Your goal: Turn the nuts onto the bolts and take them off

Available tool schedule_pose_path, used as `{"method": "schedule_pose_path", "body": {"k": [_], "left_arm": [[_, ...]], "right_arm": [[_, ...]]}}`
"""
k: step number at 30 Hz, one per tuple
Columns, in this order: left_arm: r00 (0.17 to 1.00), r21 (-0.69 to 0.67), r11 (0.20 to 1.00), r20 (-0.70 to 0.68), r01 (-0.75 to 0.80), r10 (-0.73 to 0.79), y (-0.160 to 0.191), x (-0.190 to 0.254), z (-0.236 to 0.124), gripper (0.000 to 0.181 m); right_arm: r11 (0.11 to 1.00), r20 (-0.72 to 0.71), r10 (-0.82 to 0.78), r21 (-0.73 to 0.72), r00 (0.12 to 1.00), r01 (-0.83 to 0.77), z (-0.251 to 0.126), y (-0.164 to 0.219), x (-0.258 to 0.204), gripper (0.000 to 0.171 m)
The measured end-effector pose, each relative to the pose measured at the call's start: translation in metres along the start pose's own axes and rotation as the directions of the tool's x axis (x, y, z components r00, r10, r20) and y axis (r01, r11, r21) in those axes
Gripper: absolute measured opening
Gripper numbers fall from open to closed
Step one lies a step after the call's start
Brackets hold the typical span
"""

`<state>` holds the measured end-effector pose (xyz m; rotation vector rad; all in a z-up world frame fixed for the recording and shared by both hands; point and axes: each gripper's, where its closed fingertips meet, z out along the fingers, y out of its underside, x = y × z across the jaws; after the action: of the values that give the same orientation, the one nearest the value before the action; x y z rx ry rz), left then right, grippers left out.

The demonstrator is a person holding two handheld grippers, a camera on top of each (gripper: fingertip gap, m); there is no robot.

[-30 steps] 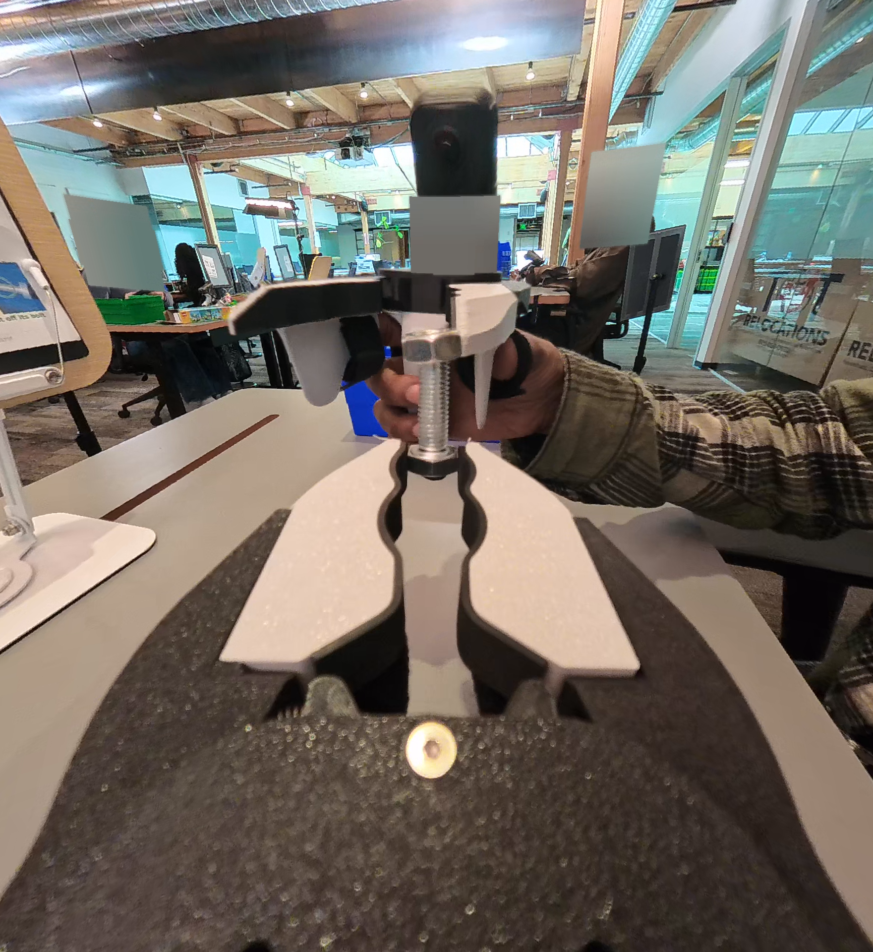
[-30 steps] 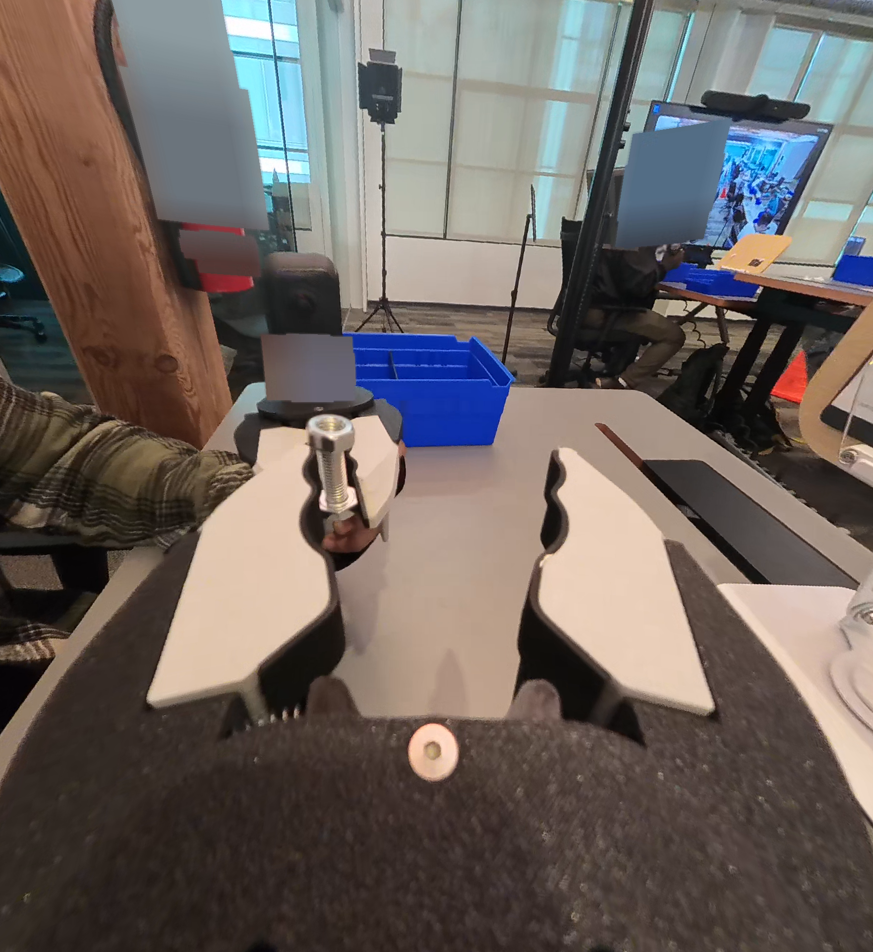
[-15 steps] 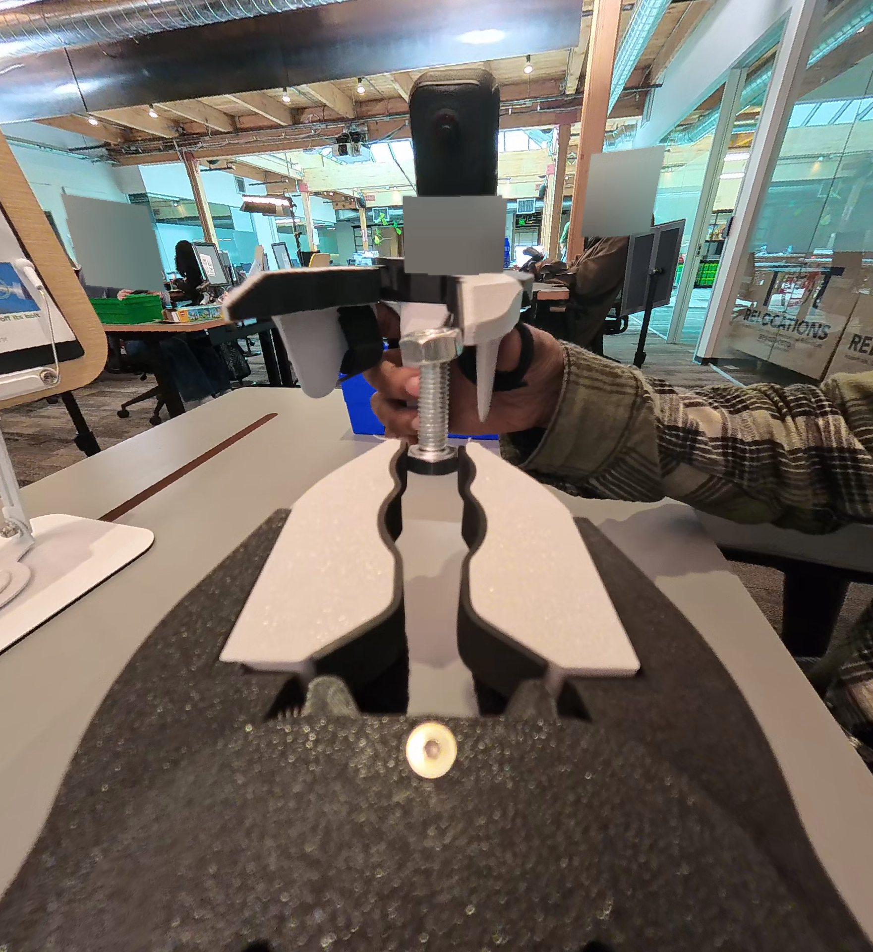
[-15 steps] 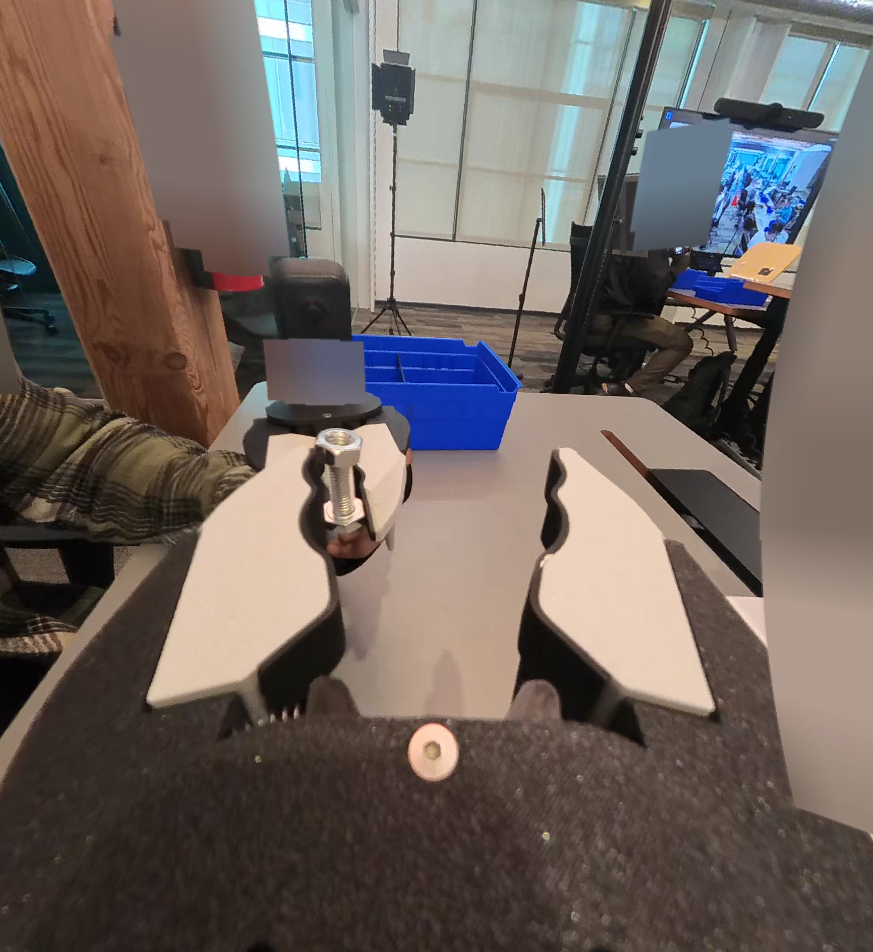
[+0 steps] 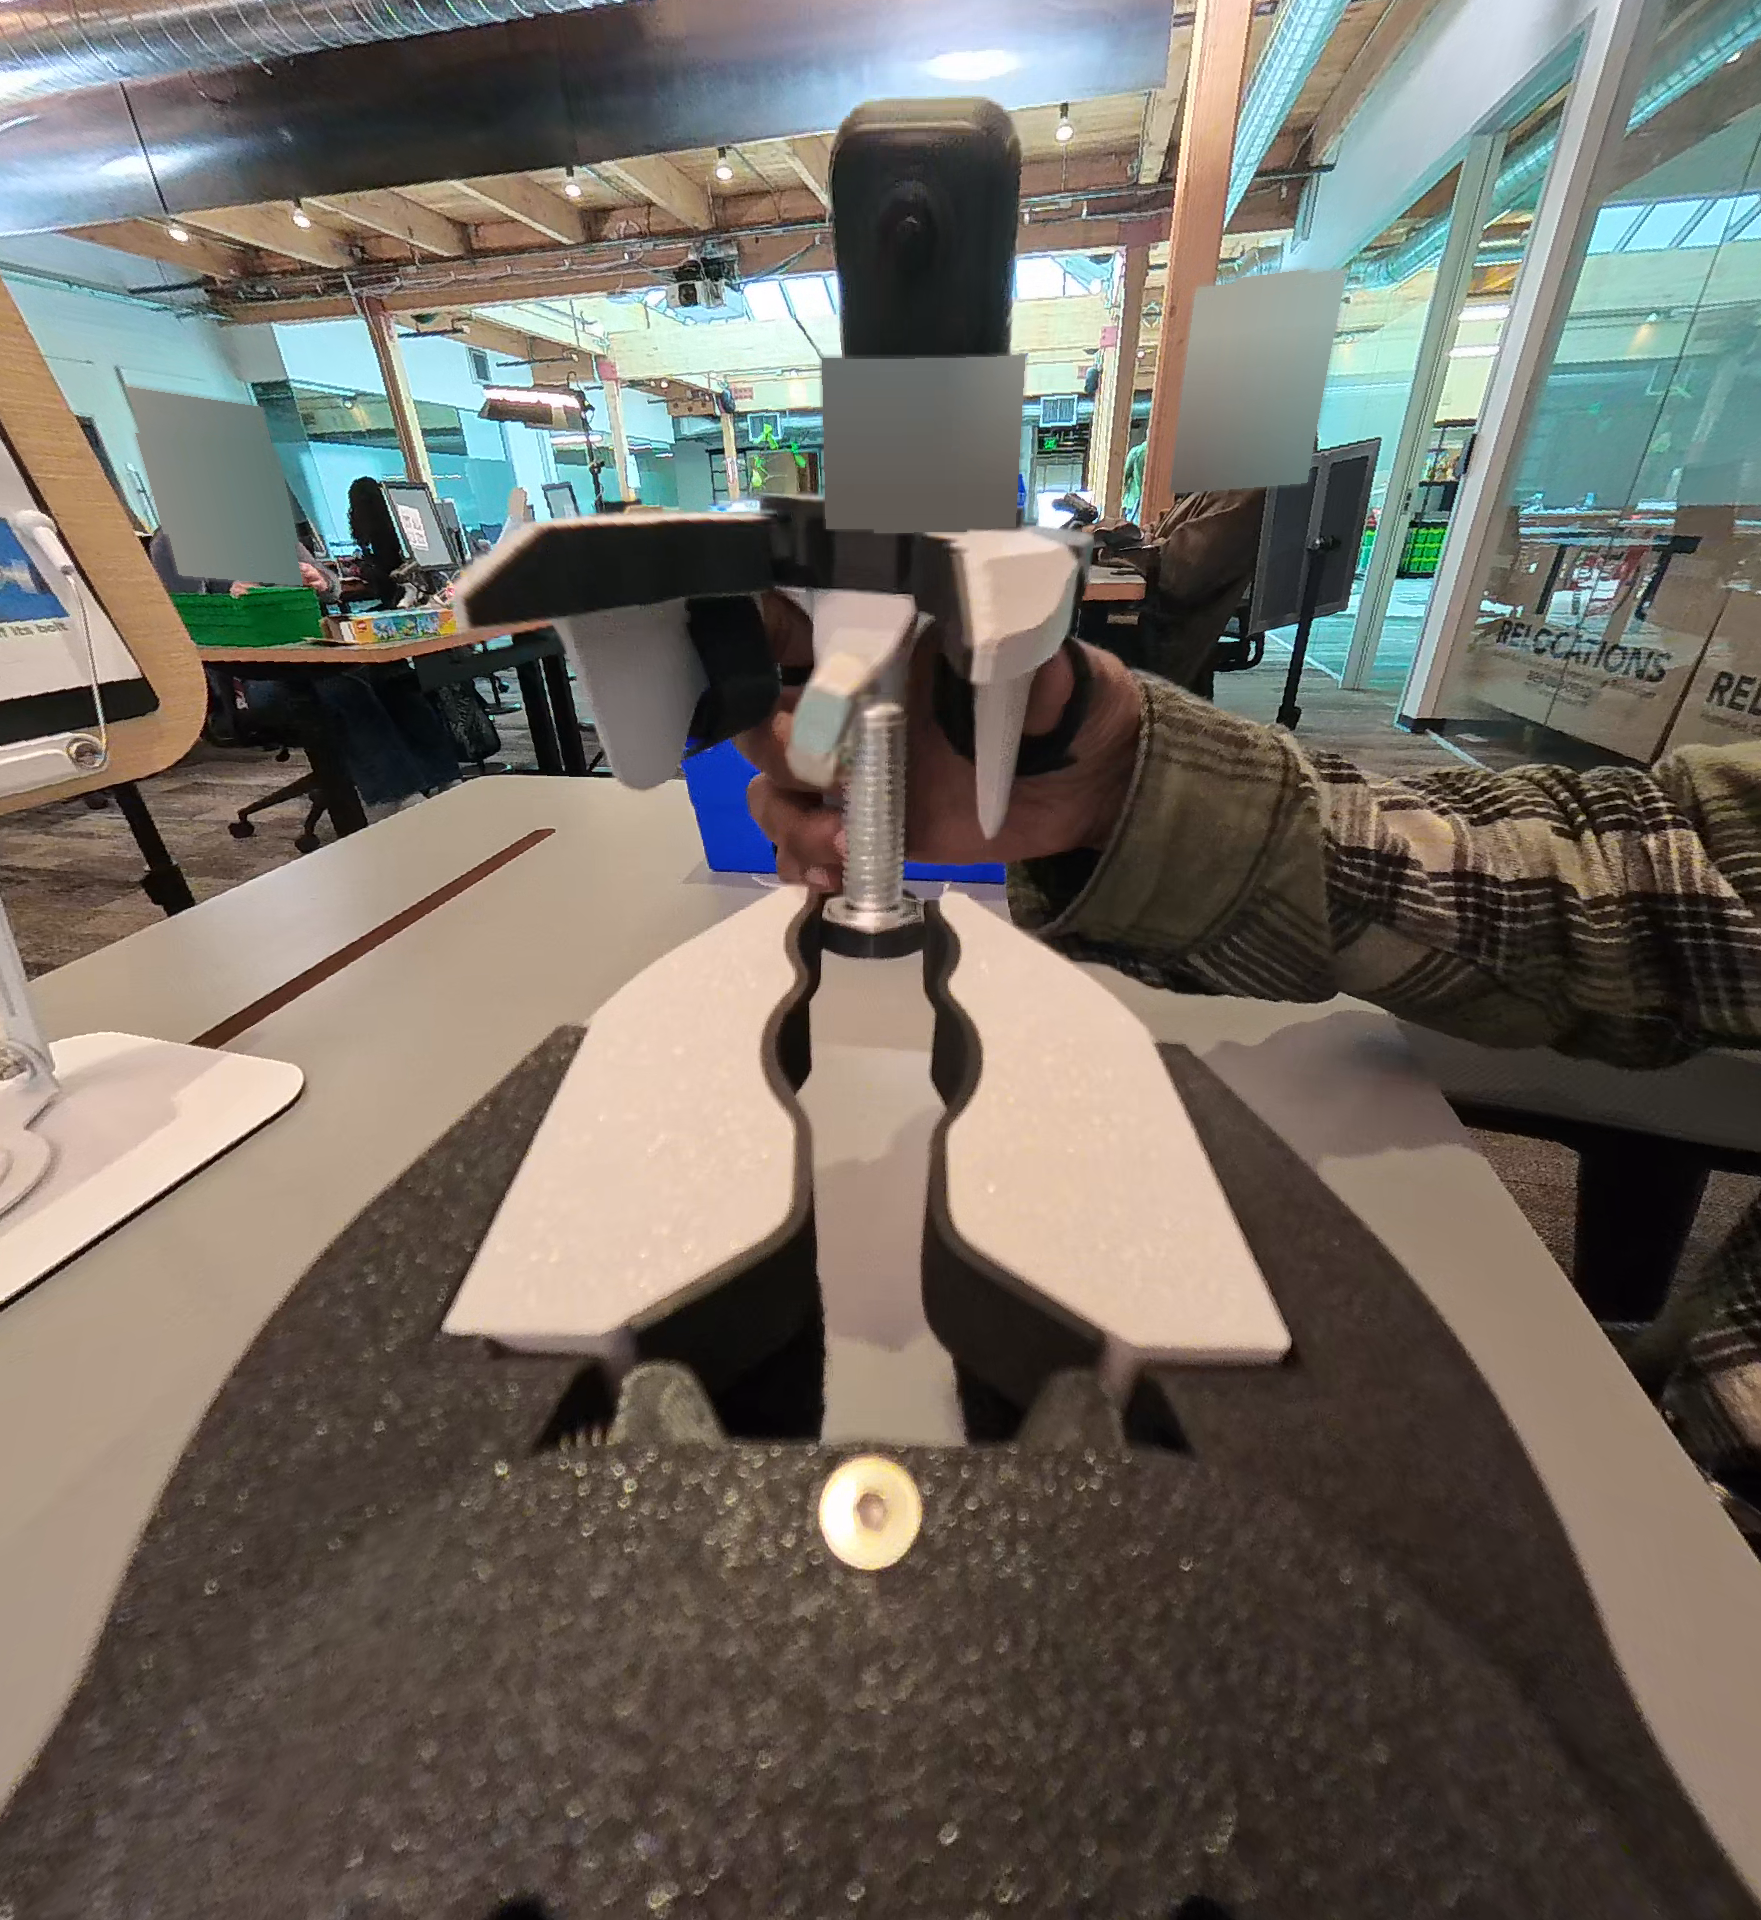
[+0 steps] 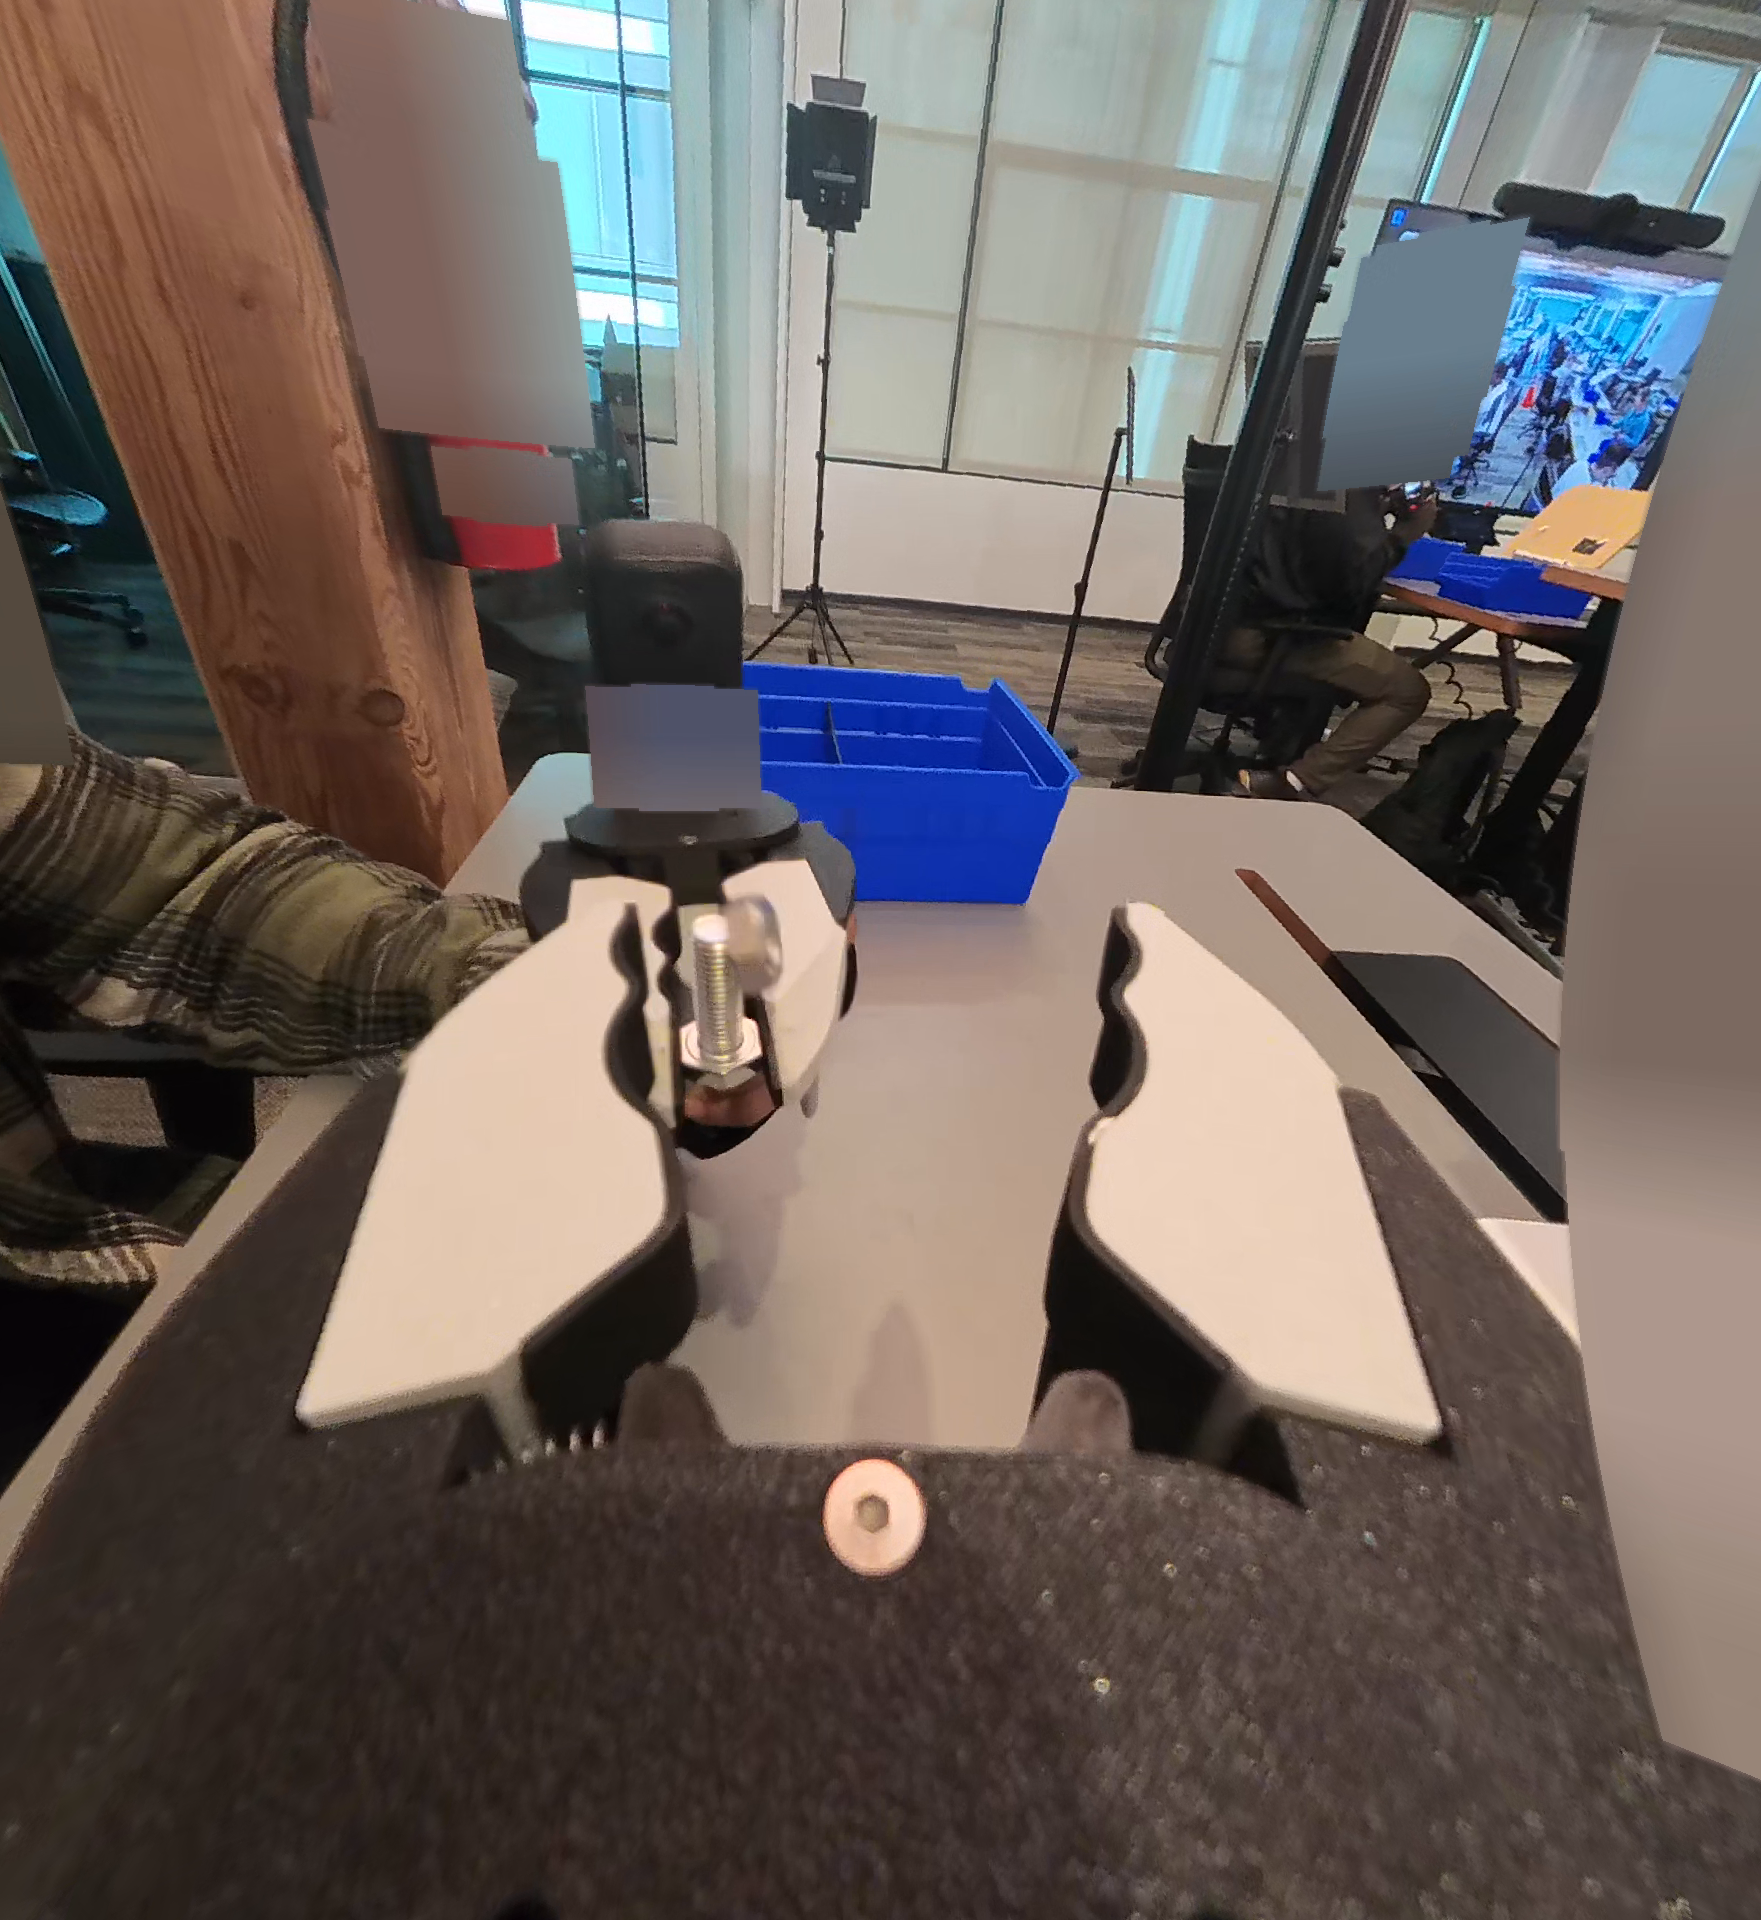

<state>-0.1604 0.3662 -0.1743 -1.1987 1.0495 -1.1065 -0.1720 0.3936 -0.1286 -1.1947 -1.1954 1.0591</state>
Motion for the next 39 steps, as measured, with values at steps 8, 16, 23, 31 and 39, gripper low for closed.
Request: {"method": "schedule_pose_path", "body": {"k": [8, 16, 23, 31, 39], "left_arm": [[1.0, -0.01, 1.0, 0.013, 0.009, -0.008, 0.004, -0.004, 0.0, 0.018], [0.994, 0.027, 0.995, 0.041, 0.098, -0.099, 0.006, -0.023, -0.01, 0.018], [0.995, 0.014, 0.996, 0.055, 0.087, -0.087, 0.007, -0.027, -0.014, 0.018], [0.993, -0.021, 0.994, 0.045, 0.108, -0.107, 0.016, -0.027, -0.01, 0.018], [0.992, -0.059, 0.99, 0.013, 0.125, -0.124, 0.024, -0.019, -0.002, 0.018]], "right_arm": [[0.995, 0.034, 0.097, 0.0, 0.995, -0.097, -0.002, 0.008, 0.003, 0.076], [0.943, 0.004, 0.314, 0.113, 0.95, -0.312, -0.044, 0.054, 0.047, 0.063], [0.947, -0.21, 0.313, 0.142, 0.926, -0.288, -0.14, 0.025, 0.082, 0.06], [0.98, -0.56, 0.197, 0.127, 0.805, -0.151, -0.233, -0.006, 0.02, 0.051], [0.915, -0.724, 0.223, -0.075, 0.653, -0.396, -0.264, 0.076, -0.011, 0.036]]}}
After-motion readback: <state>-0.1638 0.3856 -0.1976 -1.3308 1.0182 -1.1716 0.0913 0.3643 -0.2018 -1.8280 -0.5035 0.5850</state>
